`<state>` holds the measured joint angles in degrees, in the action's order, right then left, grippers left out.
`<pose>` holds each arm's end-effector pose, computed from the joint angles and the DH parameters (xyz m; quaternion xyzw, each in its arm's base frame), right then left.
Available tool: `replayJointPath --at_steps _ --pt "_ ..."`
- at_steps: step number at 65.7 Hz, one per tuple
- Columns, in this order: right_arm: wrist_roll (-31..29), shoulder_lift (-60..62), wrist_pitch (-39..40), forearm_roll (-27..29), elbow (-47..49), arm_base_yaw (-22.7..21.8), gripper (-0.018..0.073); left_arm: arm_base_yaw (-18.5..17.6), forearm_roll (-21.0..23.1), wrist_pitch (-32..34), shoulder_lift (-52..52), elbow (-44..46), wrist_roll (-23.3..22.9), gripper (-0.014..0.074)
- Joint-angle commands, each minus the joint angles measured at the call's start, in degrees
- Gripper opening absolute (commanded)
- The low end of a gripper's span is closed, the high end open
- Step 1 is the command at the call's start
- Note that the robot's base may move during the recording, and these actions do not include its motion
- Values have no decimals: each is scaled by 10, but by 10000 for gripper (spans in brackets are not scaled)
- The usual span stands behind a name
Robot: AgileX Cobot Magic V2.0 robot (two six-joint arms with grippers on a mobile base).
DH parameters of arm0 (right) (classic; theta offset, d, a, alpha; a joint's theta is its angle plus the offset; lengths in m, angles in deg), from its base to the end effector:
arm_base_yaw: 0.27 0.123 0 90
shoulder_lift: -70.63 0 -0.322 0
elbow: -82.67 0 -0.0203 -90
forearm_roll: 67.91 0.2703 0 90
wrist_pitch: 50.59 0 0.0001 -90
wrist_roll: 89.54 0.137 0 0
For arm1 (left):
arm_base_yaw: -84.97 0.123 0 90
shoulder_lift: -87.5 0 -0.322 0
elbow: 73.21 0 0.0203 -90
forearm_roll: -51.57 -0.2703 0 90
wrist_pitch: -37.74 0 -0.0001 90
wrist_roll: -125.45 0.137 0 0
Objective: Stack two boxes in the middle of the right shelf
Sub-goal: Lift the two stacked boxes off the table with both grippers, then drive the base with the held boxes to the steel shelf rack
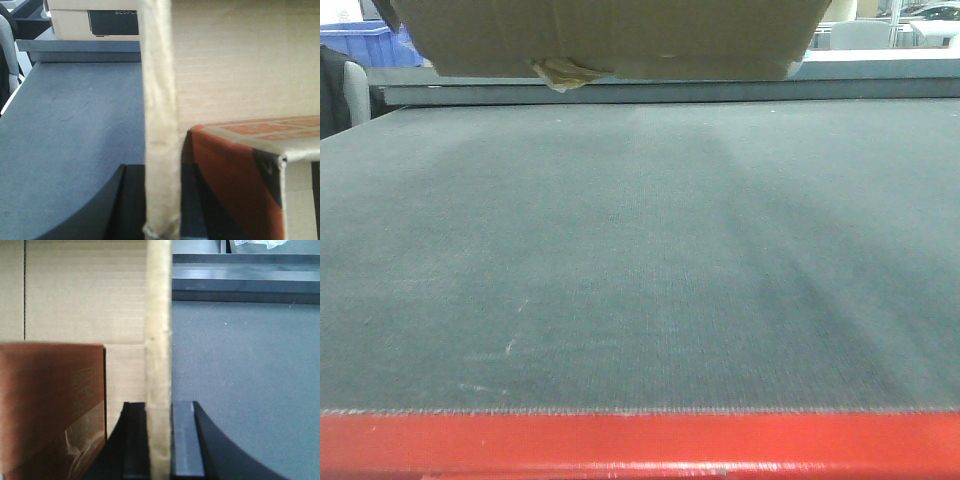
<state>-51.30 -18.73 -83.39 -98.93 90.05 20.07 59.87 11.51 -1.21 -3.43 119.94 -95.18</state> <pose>0.3734 0.0976 0.4558 0.0164 0.8191 0.0420 0.5719 0.3705 -0.1123 0.4801 0.0047 0.8080 0.0039 0.5892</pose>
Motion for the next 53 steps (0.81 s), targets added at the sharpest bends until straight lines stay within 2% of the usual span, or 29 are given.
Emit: replayJointPath --at_steps 1,53 --pt "-1 11 40 -18 -1 -3 -167 -2 -13 28 15 5 1 -111" --pt "-1 11 49 -18 -1 -3 -167 -2 -13 28 14 5 1 -111"
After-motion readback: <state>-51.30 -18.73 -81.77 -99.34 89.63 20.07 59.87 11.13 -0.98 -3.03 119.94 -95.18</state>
